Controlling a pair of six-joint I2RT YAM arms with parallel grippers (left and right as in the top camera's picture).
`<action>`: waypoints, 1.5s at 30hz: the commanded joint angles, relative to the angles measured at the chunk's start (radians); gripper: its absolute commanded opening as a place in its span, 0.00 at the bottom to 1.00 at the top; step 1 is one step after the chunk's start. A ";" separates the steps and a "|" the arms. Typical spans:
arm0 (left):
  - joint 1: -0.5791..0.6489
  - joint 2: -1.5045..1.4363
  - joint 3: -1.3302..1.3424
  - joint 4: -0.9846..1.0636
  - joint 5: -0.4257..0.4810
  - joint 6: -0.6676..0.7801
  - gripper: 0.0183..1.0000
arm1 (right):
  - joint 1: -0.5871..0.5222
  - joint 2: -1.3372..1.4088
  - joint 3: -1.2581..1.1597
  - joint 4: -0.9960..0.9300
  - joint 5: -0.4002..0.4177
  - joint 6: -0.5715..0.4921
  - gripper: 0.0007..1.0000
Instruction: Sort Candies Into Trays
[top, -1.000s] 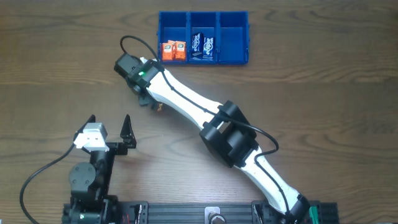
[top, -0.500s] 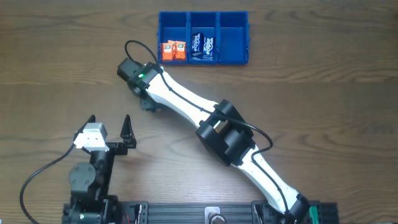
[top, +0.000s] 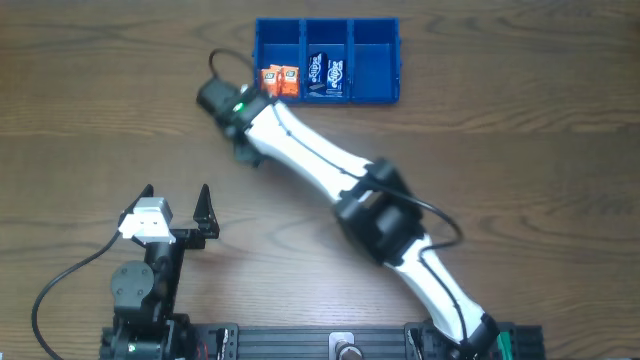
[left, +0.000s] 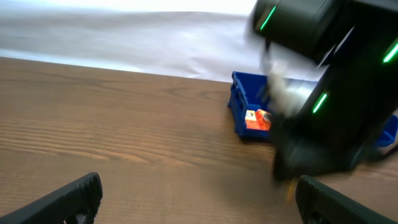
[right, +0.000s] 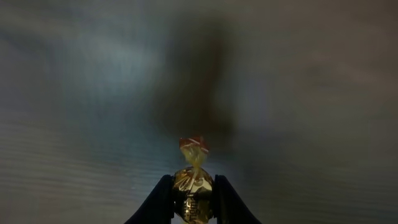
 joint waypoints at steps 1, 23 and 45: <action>0.007 -0.006 -0.015 -0.041 0.010 0.010 1.00 | -0.181 -0.245 0.017 0.041 0.133 -0.160 0.14; 0.007 -0.006 -0.015 -0.041 0.010 0.010 1.00 | -0.498 -0.039 0.014 0.203 0.032 -0.274 0.31; 0.007 -0.006 -0.015 -0.041 0.010 0.010 1.00 | -0.179 -0.531 -0.822 0.238 -0.140 -0.124 0.95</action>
